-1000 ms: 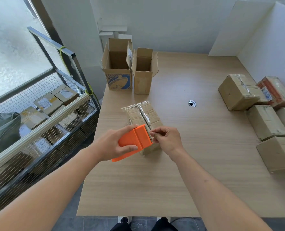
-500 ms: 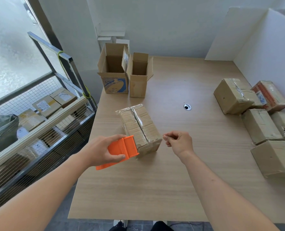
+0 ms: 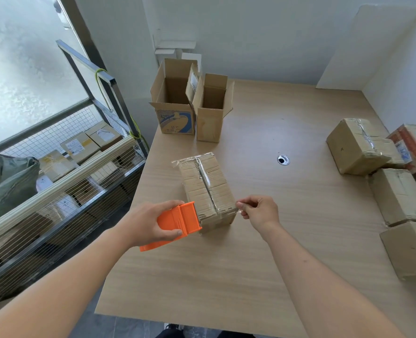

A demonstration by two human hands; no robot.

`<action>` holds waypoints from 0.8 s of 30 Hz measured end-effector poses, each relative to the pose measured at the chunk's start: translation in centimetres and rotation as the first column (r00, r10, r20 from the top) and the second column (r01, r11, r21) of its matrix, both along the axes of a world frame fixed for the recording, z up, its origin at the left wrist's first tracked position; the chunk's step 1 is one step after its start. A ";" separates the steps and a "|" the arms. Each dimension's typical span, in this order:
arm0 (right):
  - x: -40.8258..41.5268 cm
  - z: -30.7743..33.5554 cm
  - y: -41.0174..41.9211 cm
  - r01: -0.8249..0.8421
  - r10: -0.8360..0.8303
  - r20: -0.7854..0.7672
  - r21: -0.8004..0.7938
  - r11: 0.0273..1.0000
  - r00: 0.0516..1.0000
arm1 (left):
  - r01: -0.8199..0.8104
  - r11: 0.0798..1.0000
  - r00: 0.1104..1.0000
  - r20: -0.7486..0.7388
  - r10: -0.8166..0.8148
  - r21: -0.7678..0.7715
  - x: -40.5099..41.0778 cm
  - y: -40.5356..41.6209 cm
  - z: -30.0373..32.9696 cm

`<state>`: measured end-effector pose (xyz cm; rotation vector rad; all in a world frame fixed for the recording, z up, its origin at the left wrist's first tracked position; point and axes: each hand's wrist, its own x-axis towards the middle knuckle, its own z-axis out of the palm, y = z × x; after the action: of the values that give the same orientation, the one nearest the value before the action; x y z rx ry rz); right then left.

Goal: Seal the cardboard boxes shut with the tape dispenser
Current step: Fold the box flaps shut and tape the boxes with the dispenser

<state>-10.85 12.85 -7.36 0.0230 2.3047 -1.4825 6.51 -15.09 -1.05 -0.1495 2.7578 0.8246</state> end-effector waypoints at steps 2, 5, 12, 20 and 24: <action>-0.3 -0.5 0.0 -0.017 0.018 0.024 -0.006 1.000 1.000 | -0.021 0.999 1.000 0.002 0.021 -0.025 -0.2 0.0 -0.2; -0.6 -0.9 0.2 -0.031 0.033 0.070 -0.036 0.999 0.997 | -0.041 0.997 0.999 0.016 0.042 -0.069 -0.7 0.1 -0.7; -1.9 -1.4 0.9 -0.122 0.119 0.119 0.022 0.992 0.986 | -0.039 0.996 0.997 0.061 0.043 -0.074 -1.3 0.0 -1.8; -2.0 0.8 -0.3 -0.455 0.527 -0.361 0.269 0.849 0.769 | -0.034 0.999 0.995 0.088 0.037 -0.034 -1.7 -0.1 -1.9; 0.1 0.7 -2.9 -0.646 0.763 -0.365 0.407 0.646 0.533 | -0.044 0.999 0.995 0.088 0.047 -0.033 -2.0 0.0 -1.9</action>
<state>-10.74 9.92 -6.68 -1.2613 2.3587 -0.8223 4.55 -15.08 -2.95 -0.2491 2.6936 0.7678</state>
